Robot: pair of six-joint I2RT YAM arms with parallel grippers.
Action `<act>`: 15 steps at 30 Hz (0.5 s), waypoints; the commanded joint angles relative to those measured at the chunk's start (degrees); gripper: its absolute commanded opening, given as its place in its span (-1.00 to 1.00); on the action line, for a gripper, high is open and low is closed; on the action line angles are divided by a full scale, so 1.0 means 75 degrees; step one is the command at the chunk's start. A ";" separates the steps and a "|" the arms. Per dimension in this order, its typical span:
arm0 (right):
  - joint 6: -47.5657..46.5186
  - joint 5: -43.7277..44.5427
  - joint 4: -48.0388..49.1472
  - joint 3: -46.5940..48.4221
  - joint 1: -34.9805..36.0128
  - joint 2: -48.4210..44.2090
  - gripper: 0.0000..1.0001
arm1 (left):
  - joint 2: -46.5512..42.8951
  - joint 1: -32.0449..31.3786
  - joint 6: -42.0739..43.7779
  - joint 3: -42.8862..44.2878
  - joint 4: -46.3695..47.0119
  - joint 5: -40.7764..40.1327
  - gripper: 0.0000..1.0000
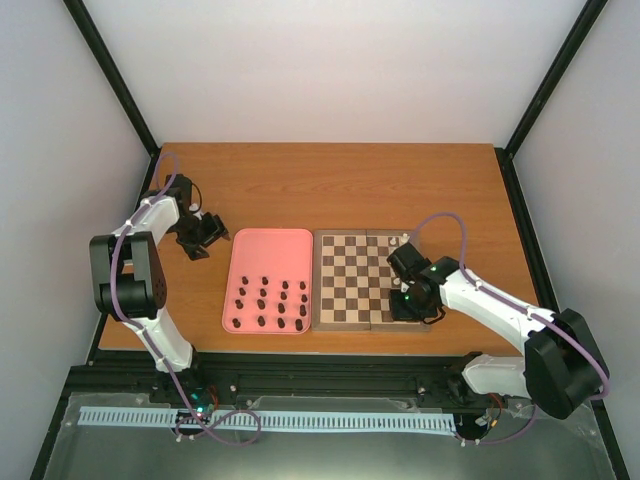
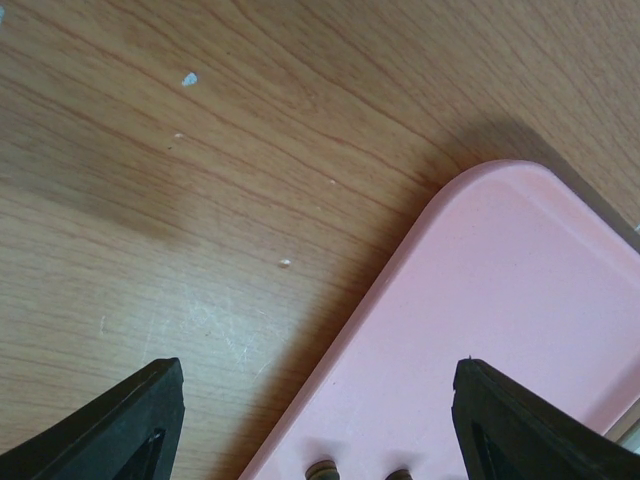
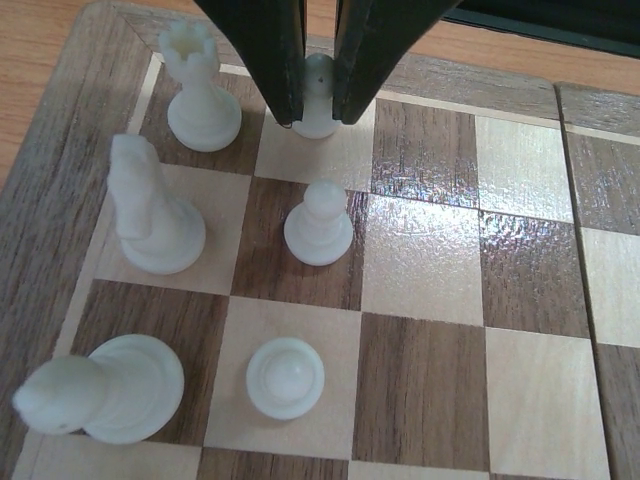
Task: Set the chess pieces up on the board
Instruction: Place the chess piece on the chessboard.
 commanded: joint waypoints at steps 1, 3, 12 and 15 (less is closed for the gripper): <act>-0.0167 -0.0109 -0.0002 0.0043 -0.0083 0.0079 -0.81 | 0.0015 0.0010 0.0126 0.0202 0.0010 0.0017 0.65; -0.0227 -0.0197 0.0003 0.0069 -0.0083 0.0087 -0.72 | 0.0012 0.0011 0.0127 0.0201 0.0007 0.0016 0.65; -0.0397 -0.0366 0.0034 0.0267 -0.0083 0.0192 -0.57 | 0.0012 0.0006 0.0127 0.0186 0.0038 0.0040 0.65; -0.0457 -0.0521 0.0117 0.0294 -0.0083 0.0192 -0.57 | 0.0012 0.0012 0.0124 0.0188 0.0031 0.0037 0.65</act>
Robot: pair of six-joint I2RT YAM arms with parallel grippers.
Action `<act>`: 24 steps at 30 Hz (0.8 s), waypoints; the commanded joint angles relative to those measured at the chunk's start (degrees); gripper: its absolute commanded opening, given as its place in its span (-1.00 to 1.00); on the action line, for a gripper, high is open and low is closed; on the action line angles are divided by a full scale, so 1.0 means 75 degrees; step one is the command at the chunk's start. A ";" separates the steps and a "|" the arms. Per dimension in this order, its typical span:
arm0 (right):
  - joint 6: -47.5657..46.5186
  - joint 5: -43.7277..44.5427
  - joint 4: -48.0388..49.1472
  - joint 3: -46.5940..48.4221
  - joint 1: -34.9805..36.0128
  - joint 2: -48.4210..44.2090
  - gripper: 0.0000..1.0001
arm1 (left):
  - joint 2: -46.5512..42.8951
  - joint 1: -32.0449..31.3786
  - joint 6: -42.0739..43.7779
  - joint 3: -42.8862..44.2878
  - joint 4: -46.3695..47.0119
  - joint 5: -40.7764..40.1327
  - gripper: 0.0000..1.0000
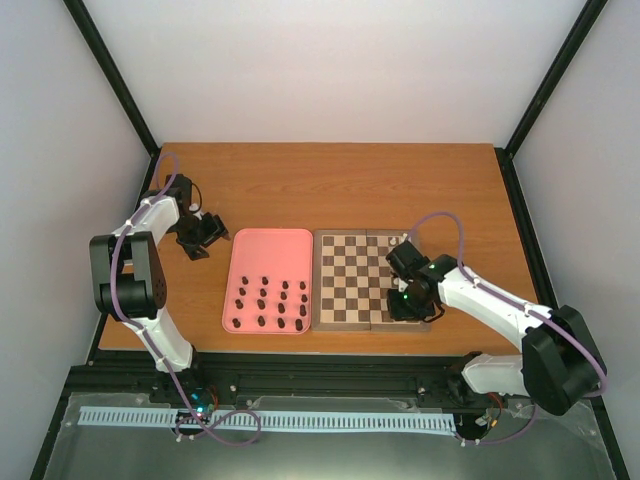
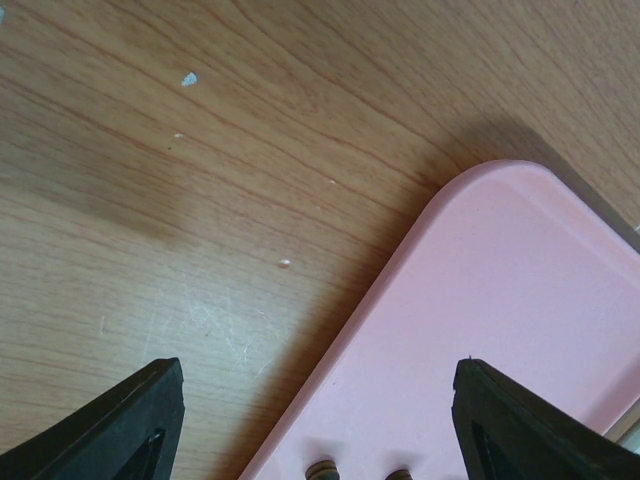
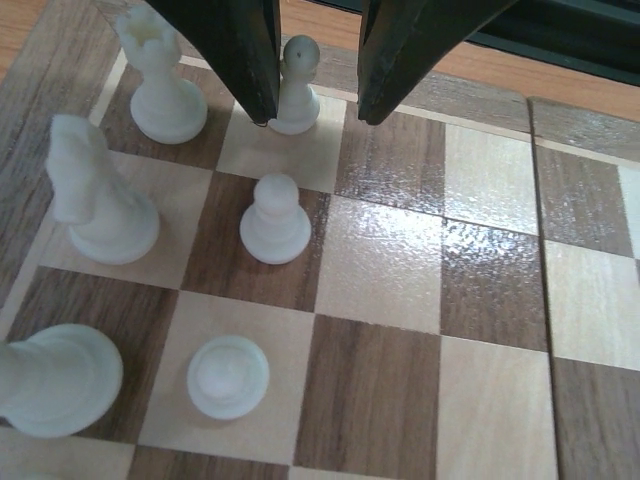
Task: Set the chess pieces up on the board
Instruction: Place the chess piece on the chessboard.
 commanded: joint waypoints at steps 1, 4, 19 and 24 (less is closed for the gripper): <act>-0.0122 -0.0208 0.0123 0.0213 -0.0055 0.0032 -0.56 | 0.0008 0.0012 0.0126 0.0183 0.0029 0.0040 0.65; -0.0144 -0.0254 0.0124 0.0293 -0.0054 0.0037 -0.57 | 0.0011 0.0006 0.0126 0.0189 0.0044 0.0030 0.65; -0.0057 0.0316 -0.0427 0.0579 -0.0056 -0.0342 -0.49 | 0.0026 0.0010 0.0115 0.0166 0.0086 0.0081 0.65; -0.0132 0.0354 -0.0455 0.0611 -0.0054 -0.0286 -0.49 | 0.0006 0.0010 0.0103 0.0131 0.0121 0.0109 0.66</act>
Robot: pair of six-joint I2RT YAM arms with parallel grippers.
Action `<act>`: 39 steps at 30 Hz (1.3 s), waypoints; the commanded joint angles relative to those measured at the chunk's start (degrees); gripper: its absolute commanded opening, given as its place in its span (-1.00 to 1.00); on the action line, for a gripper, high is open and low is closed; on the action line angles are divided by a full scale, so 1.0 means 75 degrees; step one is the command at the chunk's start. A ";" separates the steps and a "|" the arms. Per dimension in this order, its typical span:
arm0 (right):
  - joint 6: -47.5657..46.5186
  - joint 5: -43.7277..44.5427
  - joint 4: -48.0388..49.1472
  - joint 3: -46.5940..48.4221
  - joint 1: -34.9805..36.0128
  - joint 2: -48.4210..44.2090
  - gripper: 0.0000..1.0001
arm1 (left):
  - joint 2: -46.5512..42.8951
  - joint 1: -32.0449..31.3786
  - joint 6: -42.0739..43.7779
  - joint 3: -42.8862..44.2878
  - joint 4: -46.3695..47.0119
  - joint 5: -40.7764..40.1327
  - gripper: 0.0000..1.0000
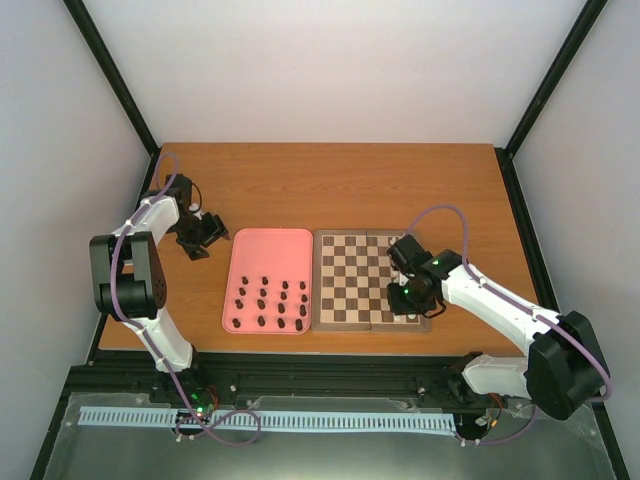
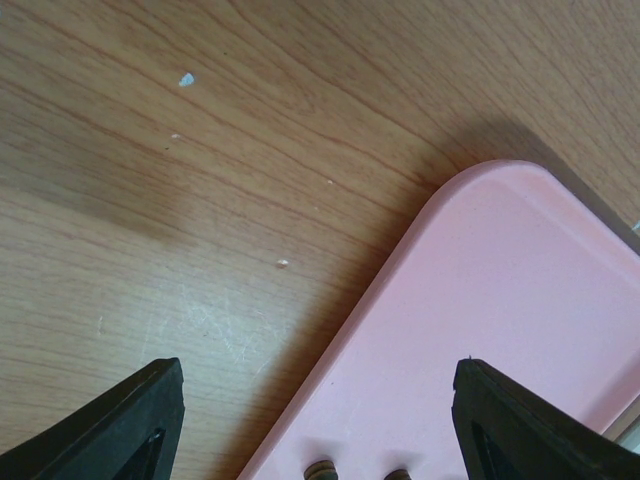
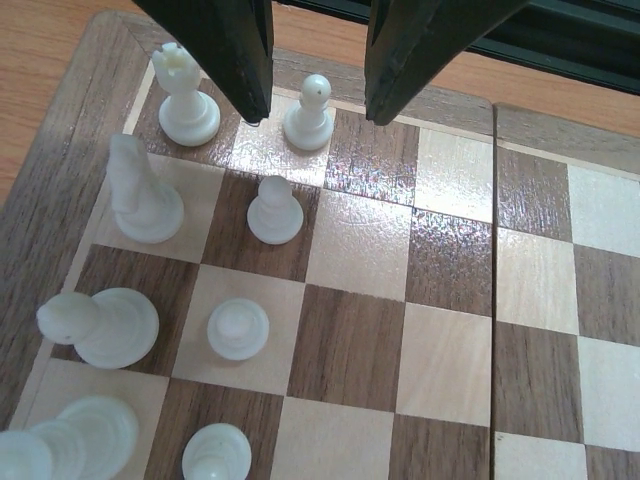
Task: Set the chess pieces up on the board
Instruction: Place the chess piece on the chessboard, then reset both arms
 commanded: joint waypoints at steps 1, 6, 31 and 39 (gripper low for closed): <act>-0.0035 0.0169 -0.0136 0.0148 -0.0054 -0.0070 -0.49 | 0.0001 0.0012 0.0103 0.0115 0.0112 0.0090 0.65; -0.0086 0.0094 -0.0101 0.0096 -0.0054 -0.0012 -0.50 | -0.0025 0.0006 0.0103 0.0056 0.0142 0.0095 0.65; -0.0774 0.0685 -0.0673 0.4136 -0.0054 0.1822 0.98 | 0.0048 -0.0011 0.0374 0.0754 -0.0258 0.0209 0.99; -0.1254 0.0049 -0.0517 0.5814 -0.0054 0.3276 1.00 | -0.0180 -0.0012 0.0483 0.1125 -0.0522 0.0055 0.99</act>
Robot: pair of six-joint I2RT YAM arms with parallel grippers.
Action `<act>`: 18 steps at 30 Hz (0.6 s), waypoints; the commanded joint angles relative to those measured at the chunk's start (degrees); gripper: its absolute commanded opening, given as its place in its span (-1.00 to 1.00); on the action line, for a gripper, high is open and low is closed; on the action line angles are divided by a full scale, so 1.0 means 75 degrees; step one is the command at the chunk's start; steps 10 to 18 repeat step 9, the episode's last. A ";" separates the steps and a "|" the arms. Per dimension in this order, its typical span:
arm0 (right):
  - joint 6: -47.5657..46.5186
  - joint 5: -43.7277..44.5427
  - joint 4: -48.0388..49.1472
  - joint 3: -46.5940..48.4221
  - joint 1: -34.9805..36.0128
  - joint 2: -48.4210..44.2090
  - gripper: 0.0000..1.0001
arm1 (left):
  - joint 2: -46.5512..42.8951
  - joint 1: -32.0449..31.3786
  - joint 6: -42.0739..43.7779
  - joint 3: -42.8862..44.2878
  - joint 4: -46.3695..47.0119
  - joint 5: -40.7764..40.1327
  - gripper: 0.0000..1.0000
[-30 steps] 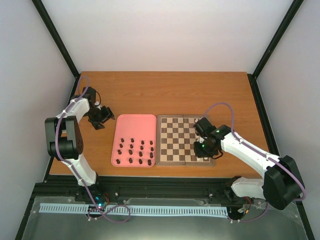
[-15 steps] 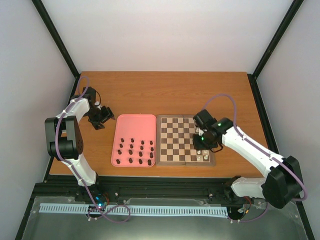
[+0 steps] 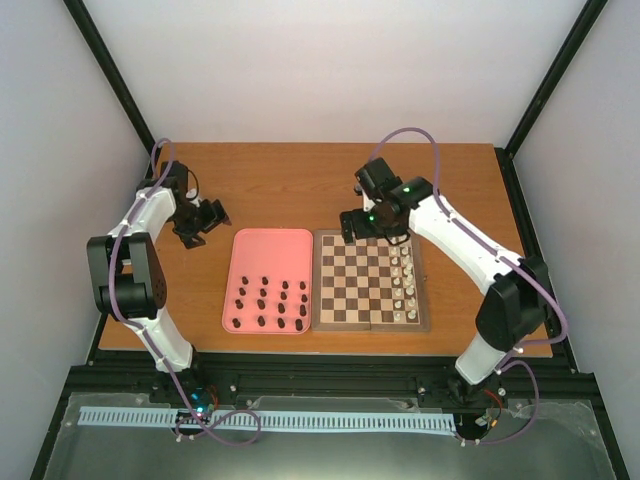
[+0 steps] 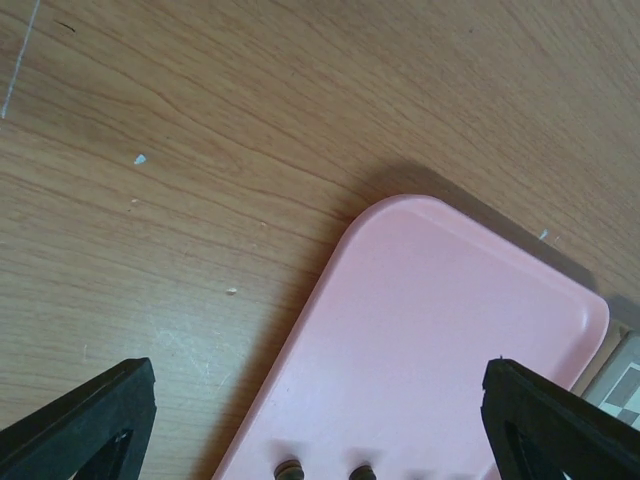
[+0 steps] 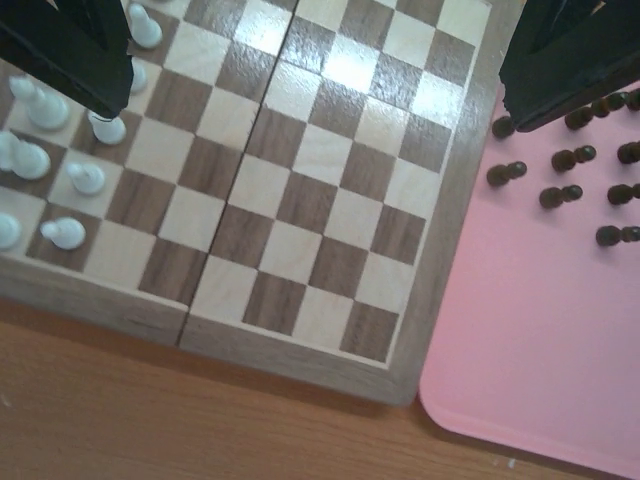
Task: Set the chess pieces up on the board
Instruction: Reset both arms
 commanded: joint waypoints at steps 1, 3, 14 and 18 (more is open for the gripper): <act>-0.0265 -0.0281 0.0050 0.0560 -0.0045 0.0389 1.00 | -0.0200 -0.0012 0.0205 0.0343 -0.0283 -0.0074 0.99; -0.0278 -0.0287 0.0082 0.0596 -0.0045 0.0464 1.00 | -0.0237 -0.0012 0.0225 0.0368 -0.0326 -0.0096 1.00; -0.0427 -0.0360 0.0165 0.0610 -0.0034 0.0535 1.00 | -0.0228 -0.0015 0.0243 0.0519 -0.0407 -0.0114 1.00; -0.0427 -0.0360 0.0165 0.0610 -0.0034 0.0535 1.00 | -0.0228 -0.0015 0.0243 0.0519 -0.0407 -0.0114 1.00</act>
